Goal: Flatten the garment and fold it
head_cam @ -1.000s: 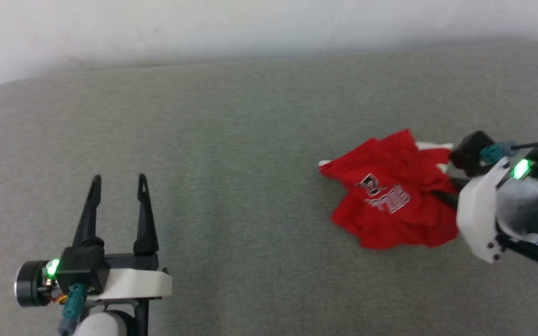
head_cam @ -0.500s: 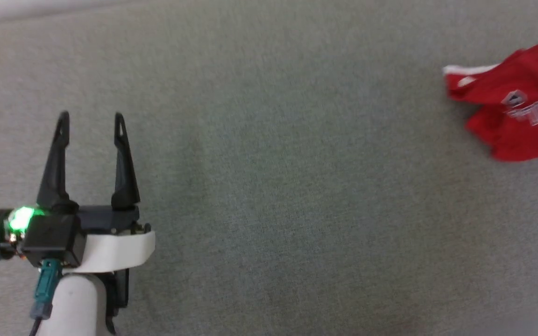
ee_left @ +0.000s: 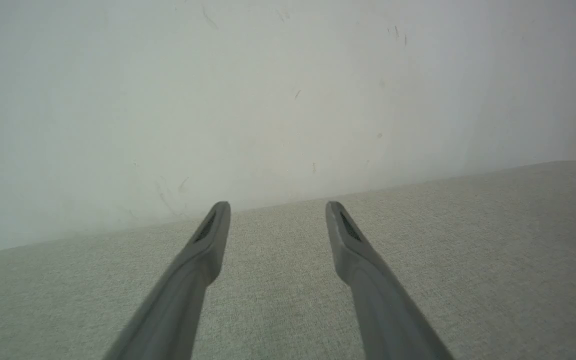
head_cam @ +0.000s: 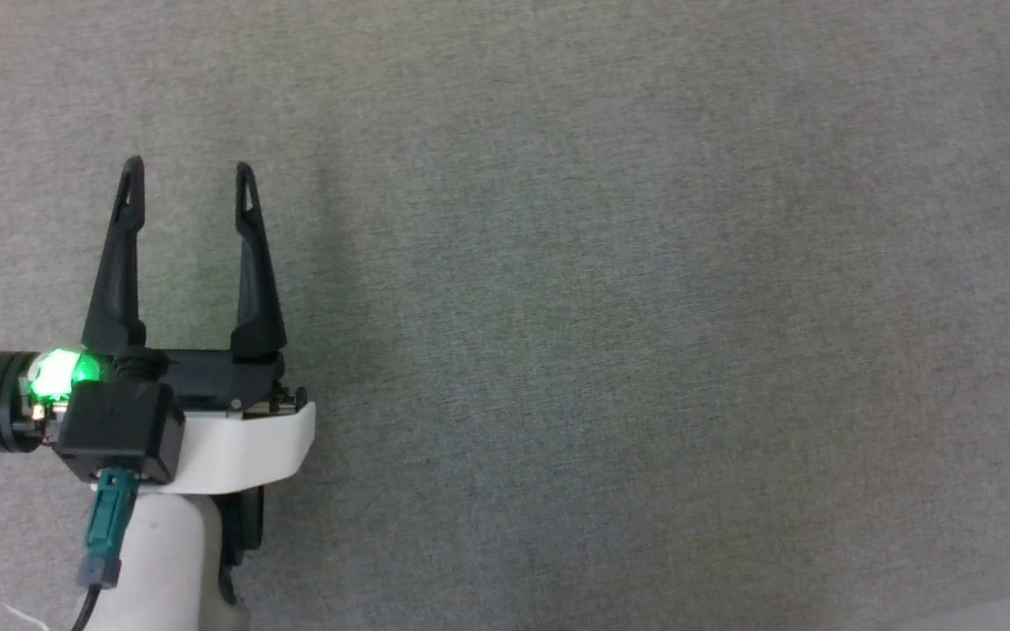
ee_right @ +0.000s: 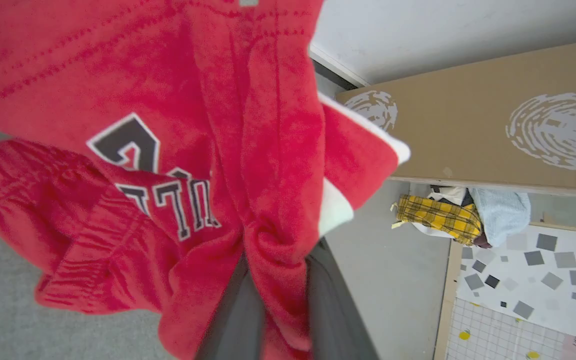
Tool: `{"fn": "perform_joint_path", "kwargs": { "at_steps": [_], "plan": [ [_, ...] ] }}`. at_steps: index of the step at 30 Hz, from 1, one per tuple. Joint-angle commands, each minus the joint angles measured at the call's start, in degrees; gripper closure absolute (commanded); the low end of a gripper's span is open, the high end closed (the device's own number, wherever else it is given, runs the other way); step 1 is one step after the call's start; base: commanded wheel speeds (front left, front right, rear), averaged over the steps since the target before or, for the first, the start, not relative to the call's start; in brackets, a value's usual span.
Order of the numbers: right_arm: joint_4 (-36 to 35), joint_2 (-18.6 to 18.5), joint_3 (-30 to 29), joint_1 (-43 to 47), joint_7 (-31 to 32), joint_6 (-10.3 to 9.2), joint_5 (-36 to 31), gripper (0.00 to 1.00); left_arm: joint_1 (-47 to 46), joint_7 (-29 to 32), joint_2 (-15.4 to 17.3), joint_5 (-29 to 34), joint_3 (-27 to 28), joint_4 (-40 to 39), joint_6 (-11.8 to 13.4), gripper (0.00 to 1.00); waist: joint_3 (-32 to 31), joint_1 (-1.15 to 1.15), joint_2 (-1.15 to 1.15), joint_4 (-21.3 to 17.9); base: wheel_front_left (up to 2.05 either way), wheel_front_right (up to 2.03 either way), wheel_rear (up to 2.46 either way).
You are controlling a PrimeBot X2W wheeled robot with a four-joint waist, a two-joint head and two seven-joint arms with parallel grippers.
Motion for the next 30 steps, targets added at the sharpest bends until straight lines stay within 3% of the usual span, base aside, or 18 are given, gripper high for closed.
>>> {"fn": "perform_joint_path", "kwargs": {
  "at_steps": [1,2,7,10,13,20,30],
  "plan": [
    [1.10,1.41,-0.92,-0.37,-0.73,-0.13,-0.12,0.80,-0.50,-0.27,0.05,-0.15,-0.43,-0.08,0.57,0.00,-1.03,-0.01,0.00,1.13,0.00,0.00,0.00],
    [1.74,1.89,-1.53,-0.40,-1.28,-0.13,-0.33,0.00,-0.28,-0.27,0.02,-0.24,-0.62,0.10,0.76,0.00,-1.73,-0.01,0.00,1.22,0.00,0.00,0.00],
    [3.62,2.08,-4.06,-0.27,-5.48,-0.13,-3.35,0.00,1.36,-0.27,-0.57,-1.05,-1.43,1.52,1.67,0.00,-7.06,-0.01,0.00,2.00,0.00,0.00,0.00],
    [2.51,0.85,-6.56,-0.99,-11.42,-0.13,-8.08,0.00,2.92,-0.27,-1.14,-1.61,-1.69,2.26,2.18,0.00,-10.80,-0.01,0.00,2.76,0.00,0.00,0.00],
    [0.34,2.31,-11.00,-1.03,-18.45,-0.13,-11.61,0.00,5.10,-0.27,-1.47,-2.22,-1.41,3.11,2.53,0.00,-14.45,-0.01,0.00,3.49,0.00,0.00,0.00],
    [-7.60,11.32,-20.21,3.65,-29.43,-0.13,-16.31,0.00,9.93,-0.27,-1.68,-3.53,0.47,4.49,2.27,0.00,-21.14,-0.01,0.00,6.08,0.00,0.00,0.00],
    [-30.13,29.02,-27.35,20.13,-30.91,-0.13,-15.76,0.00,13.68,-0.27,-2.67,-3.91,2.13,7.67,0.88,0.00,-27.98,-0.01,0.00,10.21,0.00,0.00,0.00]
  ]
}}
